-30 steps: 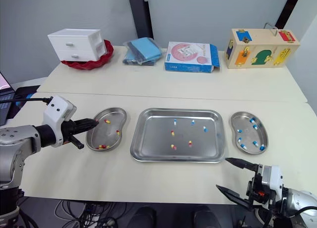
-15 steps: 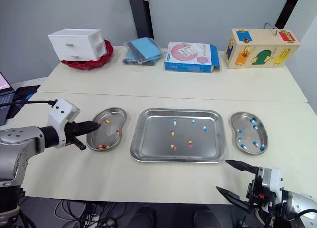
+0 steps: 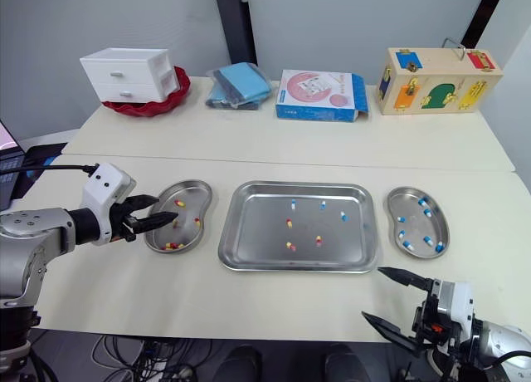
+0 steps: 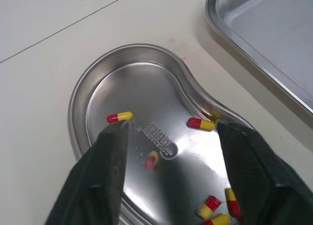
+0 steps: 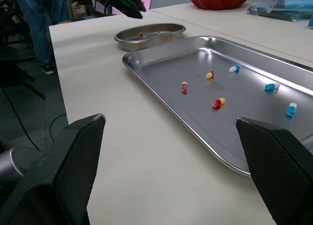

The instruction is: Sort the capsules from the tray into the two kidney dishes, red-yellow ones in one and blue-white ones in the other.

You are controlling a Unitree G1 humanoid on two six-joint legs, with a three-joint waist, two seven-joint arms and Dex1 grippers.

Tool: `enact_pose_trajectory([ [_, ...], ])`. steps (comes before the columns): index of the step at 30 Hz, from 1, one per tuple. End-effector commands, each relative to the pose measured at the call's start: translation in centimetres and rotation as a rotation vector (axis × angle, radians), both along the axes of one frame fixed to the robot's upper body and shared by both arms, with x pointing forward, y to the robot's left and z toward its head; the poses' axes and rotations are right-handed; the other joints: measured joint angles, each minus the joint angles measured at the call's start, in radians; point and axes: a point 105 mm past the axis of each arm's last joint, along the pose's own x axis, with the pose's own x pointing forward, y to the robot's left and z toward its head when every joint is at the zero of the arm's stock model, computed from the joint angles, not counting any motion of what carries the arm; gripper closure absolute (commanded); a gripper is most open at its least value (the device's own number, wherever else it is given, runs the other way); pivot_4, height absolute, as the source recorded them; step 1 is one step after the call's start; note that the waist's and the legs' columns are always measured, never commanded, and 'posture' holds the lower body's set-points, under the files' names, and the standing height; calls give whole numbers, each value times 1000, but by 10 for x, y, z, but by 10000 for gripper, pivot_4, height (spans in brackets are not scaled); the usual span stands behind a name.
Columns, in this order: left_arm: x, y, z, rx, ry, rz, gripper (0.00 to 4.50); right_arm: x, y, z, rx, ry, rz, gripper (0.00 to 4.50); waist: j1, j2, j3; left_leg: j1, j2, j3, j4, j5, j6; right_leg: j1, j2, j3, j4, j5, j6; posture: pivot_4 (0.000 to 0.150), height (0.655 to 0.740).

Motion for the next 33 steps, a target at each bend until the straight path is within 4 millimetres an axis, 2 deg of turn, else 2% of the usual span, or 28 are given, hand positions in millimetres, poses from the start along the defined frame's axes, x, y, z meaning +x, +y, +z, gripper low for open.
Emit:
enact_pose_trajectory([
  [1, 2, 0, 10, 15, -32, -12, 2439, 0, -1, 6, 4, -36, 1, 0, 0, 0, 0, 0, 0, 0, 0, 0, 0, 0, 0, 0, 0, 0, 0, 1500, 7400],
  [2, 2, 0, 10, 14, -33, -12, 119, 1, -1, 5, 3, -36, 1, 0, 0, 0, 0, 0, 0, 0, 0, 0, 0, 0, 0, 0, 0, 0, 0, 1500, 7400],
  [10, 1, 0, 9, 6, -32, -12, 119, 1, -2, 5, 1, -38, 0, 0, 0, 0, 0, 0, 0, 0, 0, 0, 0, 0, 0, 0, 0, 0, 0, 1500, 7400],
  [16, -8, 7, 11, -25, -25, 5, 119, -1, -10, 8, -17, -12, -28, 0, 0, 0, 0, 0, 0, 0, 0, 0, 0, 0, 0, 0, 0, 0, 0, 1500, 7400],
  [19, -17, 20, 15, -30, -45, 32, 119, 1, -24, 11, -75, 26, -52, 0, -1, 0, 0, 0, 0, 1, 0, 0, 0, 0, 0, 1, 0, 0, 0, 1500, 7400],
  [23, -36, 41, 21, -55, -112, 59, 119, 13, -55, 24, -148, 63, -195, 0, -5, 0, 0, 0, 0, 2, -1, 0, 0, -1, 0, 2, 0, 0, 0, 1500, 7400],
  [26, -55, 65, 17, -39, -136, 74, 119, 13, -79, 35, -242, 91, -250, 0, -3, 0, 0, 0, 0, 3, -2, 0, 0, -1, 0, 2, -1, 0, 0, 1500, 7400],
  [31, -75, 99, 6, 12, -91, 128, 119, 6, -119, 30, -375, 275, -346, 0, 0, -2, 0, 1, 0, 3, -4, 0, 0, -1, -1, 3, -2, 0, 0, 1500, 7400],
  [33, -78, 108, 2, 28, -73, 144, 119, 3, -131, 26, -422, 351, -358, 0, 2, -3, 0, 1, -1, 3, -4, 0, 0, -1, -1, 3, -4, 0, 0, 1500, 7400],
])
